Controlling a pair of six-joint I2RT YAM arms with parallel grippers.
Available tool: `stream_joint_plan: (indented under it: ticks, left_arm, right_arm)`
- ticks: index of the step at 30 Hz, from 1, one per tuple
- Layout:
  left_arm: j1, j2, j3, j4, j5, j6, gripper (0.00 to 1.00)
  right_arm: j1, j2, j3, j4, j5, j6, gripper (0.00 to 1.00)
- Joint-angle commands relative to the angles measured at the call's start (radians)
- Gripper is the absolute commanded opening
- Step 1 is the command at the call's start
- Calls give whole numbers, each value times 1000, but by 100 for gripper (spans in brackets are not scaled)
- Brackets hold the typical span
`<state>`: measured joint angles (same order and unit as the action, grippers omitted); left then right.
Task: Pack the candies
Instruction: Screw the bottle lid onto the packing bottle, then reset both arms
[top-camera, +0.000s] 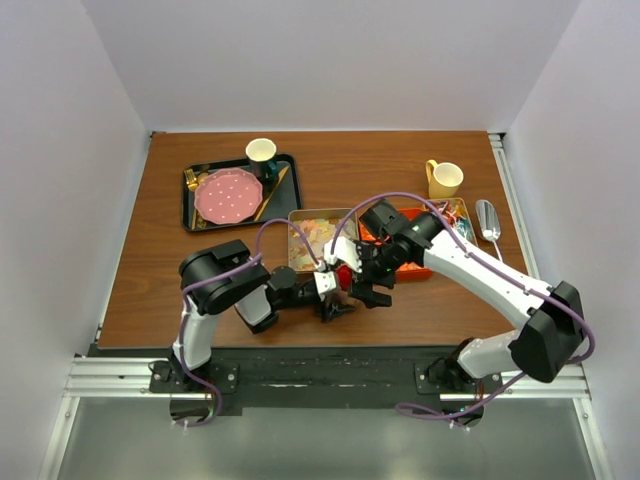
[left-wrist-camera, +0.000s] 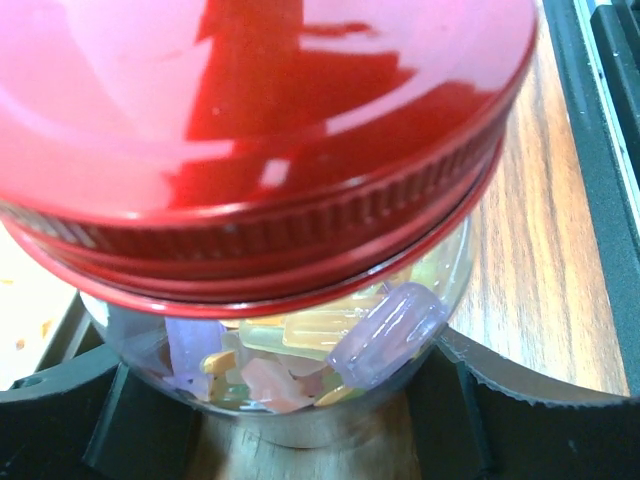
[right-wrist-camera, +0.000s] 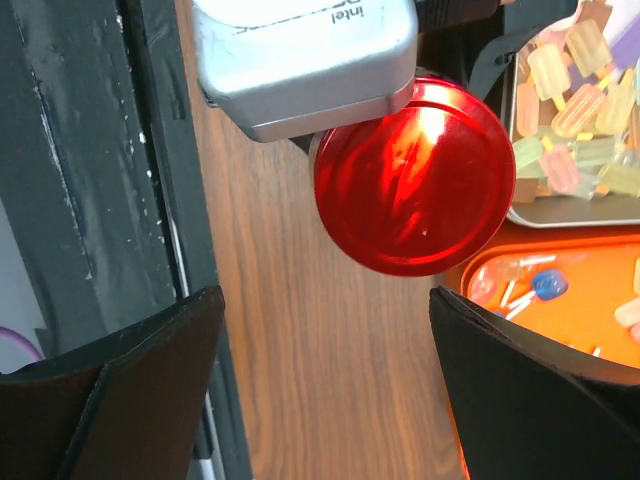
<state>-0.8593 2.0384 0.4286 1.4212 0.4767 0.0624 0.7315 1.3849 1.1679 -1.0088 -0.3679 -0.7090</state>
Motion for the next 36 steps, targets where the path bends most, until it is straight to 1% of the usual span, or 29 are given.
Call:
stream_joint_plan:
  ticks: [1, 4, 6, 9, 10, 12, 13, 15, 16, 18, 19, 20, 21, 22, 23, 24, 25, 27, 28, 29, 30, 31, 32, 33, 34, 35, 36]
  left_arm:
    - [17, 43, 19, -223, 14, -15, 99]
    - [6, 10, -2, -217, -1, -9, 100]
    - [8, -12, -4, -244, -15, -18, 100]
    - [22, -78, 4, -338, 2, -27, 100]
    - [25, -127, -4, -397, 13, -26, 100]
    - [34, -190, -23, -453, 48, -7, 100]
    - [36, -267, -48, -508, 53, 2, 100]
    - [39, -352, -60, -592, 50, 33, 100]
    - [42, -432, -59, -699, 45, 42, 100]
    - [55, -509, -53, -801, 30, 54, 100]
    - [62, -583, -36, -917, 28, 63, 100]
    - [84, -624, -33, -964, 25, 71, 100]
    - [101, -668, -33, -1002, 22, 36, 100]
    - [129, -779, -71, -957, 28, 8, 100]
    - [158, -835, -67, -987, 23, 1, 100]
    - [158, -919, -57, -1013, 11, 8, 100]
    - [163, -954, -21, -1072, -3, 14, 100]
    - [169, -1016, 25, -1146, -56, 39, 100]
    - [178, -1027, 65, -1198, -122, 50, 100]
    - [186, -1037, 85, -1225, -172, 59, 100]
    - [198, -1049, 100, -1242, -223, 59, 100]
    - [247, -1054, 120, -1258, -296, 53, 100]
    - [287, -1057, 130, -1263, -320, 37, 100]
    - [333, -1052, 142, -1266, -344, -11, 100]
    - [420, -1048, 168, -1275, -424, -41, 100]
    - [462, -1041, 180, -1277, -461, -55, 100]
    - [500, -1026, 194, -1275, -473, -94, 100]
  right_arm:
    - [-20, -26, 6, -24, 24, 52, 88]
    - [-46, -9, 29, -21, 32, 54, 88]
    - [-63, 3, 52, -22, 34, 51, 88]
    - [-81, 16, 88, -33, 37, 39, 88]
    - [-87, 17, 96, -36, 38, 37, 88]
    - [-107, 19, 121, -33, 37, 45, 88]
    - [-116, 22, 125, -21, 38, 52, 88]
    - [-135, 25, 142, -8, 38, 83, 88]
    - [-139, 31, 147, 8, 41, 95, 89]
    - [-158, 31, 160, 25, 56, 138, 89]
    - [-165, 31, 165, 51, 69, 155, 90]
    - [-182, 32, 173, 62, 90, 199, 91]
    - [-193, 34, 180, 74, 131, 226, 92]
    - [-207, 37, 188, 94, 156, 250, 94]
    - [-243, 37, 199, 105, 179, 300, 96]
    - [-262, 37, 200, 133, 201, 327, 99]
    - [-283, 32, 187, 148, 257, 347, 99]
    - [-363, 22, 159, 194, 314, 407, 99]
    - [-400, 13, 123, 209, 343, 434, 99]
    - [-491, 2, 99, 229, 349, 495, 99]
    - [-538, -19, 79, 255, 350, 520, 99]
    - [-578, -30, 44, 268, 363, 549, 99]
    - [-639, -41, 27, 280, 413, 601, 99]
    - [-658, -67, 10, 297, 443, 623, 99]
    - [-667, -78, -17, 306, 489, 640, 99]
    - [-667, -98, -31, 317, 583, 675, 99]
    - [-667, -130, -43, 328, 622, 689, 99]
